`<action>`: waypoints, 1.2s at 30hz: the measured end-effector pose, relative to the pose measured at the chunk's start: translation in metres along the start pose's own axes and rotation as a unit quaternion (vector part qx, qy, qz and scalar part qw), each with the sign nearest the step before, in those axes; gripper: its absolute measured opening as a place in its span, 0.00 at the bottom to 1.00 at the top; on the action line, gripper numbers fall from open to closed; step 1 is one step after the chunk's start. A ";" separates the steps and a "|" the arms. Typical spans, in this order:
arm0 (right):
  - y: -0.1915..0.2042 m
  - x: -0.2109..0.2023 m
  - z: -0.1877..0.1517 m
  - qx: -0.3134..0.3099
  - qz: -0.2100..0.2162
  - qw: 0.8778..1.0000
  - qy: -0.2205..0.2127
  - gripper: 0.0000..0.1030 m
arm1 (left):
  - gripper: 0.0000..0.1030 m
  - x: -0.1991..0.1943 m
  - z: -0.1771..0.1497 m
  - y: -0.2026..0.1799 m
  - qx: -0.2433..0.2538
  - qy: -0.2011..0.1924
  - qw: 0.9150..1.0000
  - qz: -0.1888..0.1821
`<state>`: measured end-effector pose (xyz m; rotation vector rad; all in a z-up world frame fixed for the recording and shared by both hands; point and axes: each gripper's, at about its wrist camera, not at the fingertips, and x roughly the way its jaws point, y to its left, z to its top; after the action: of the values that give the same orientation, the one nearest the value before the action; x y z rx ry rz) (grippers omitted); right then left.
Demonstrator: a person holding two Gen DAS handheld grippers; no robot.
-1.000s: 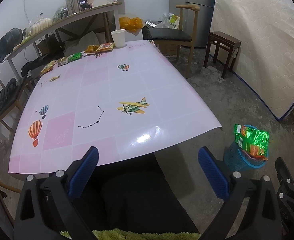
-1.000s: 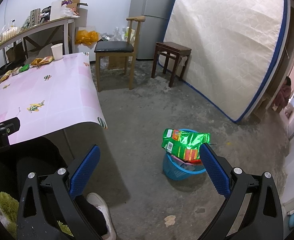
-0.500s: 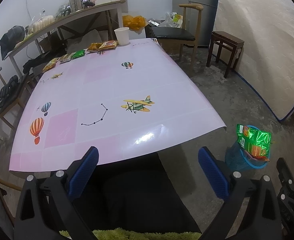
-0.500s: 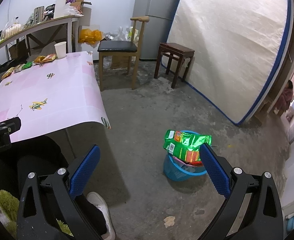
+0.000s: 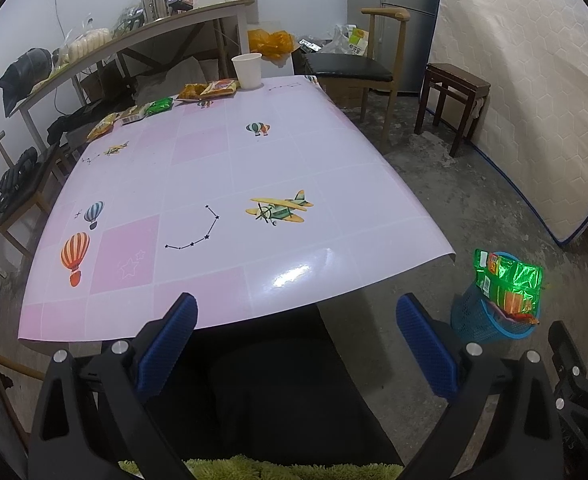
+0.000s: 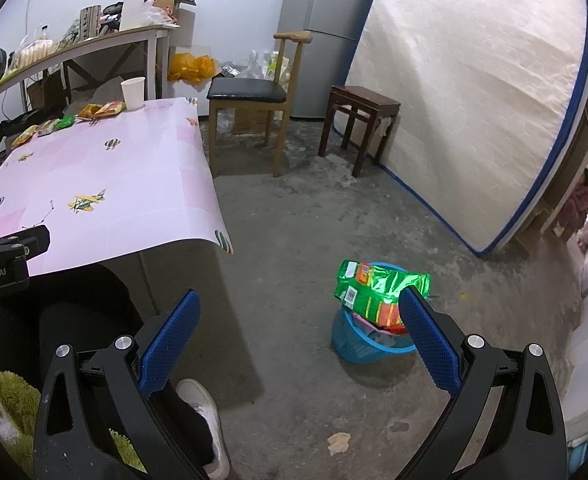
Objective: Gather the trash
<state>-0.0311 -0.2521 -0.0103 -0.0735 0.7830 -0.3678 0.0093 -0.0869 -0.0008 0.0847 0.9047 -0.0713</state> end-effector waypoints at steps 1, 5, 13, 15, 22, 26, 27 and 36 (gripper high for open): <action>0.001 0.000 0.000 -0.001 0.000 1.000 0.000 0.93 | 0.95 0.000 0.000 0.000 0.000 0.000 1.000 0.000; 0.000 0.000 0.000 -0.001 0.001 1.000 0.000 0.92 | 0.95 0.000 0.000 0.000 0.000 0.000 1.000 0.000; 0.001 0.001 0.000 -0.001 0.002 1.000 -0.001 0.92 | 0.95 0.000 0.000 0.000 0.000 0.000 1.000 0.000; 0.001 0.001 0.000 -0.001 0.002 1.000 -0.001 0.92 | 0.95 0.000 0.000 0.000 0.001 0.000 1.000 0.000; 0.000 0.001 0.001 -0.001 0.002 1.000 -0.001 0.92 | 0.95 0.000 0.000 0.000 0.000 0.000 1.000 0.000; 0.000 0.001 0.001 -0.001 0.002 1.000 -0.001 0.92 | 0.95 0.000 0.000 0.000 0.000 0.000 1.000 0.000; 0.000 0.001 0.001 -0.001 0.002 1.000 0.000 0.92 | 0.95 0.000 0.000 0.000 0.000 0.000 1.000 0.000; 0.001 0.001 0.001 -0.001 0.002 1.000 0.000 0.93 | 0.95 -0.001 0.003 0.001 -0.005 0.004 1.000 -0.001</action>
<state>-0.0296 -0.2521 -0.0107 -0.0738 0.7833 -0.3629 0.0105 -0.0862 0.0019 0.0746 0.9127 -0.0679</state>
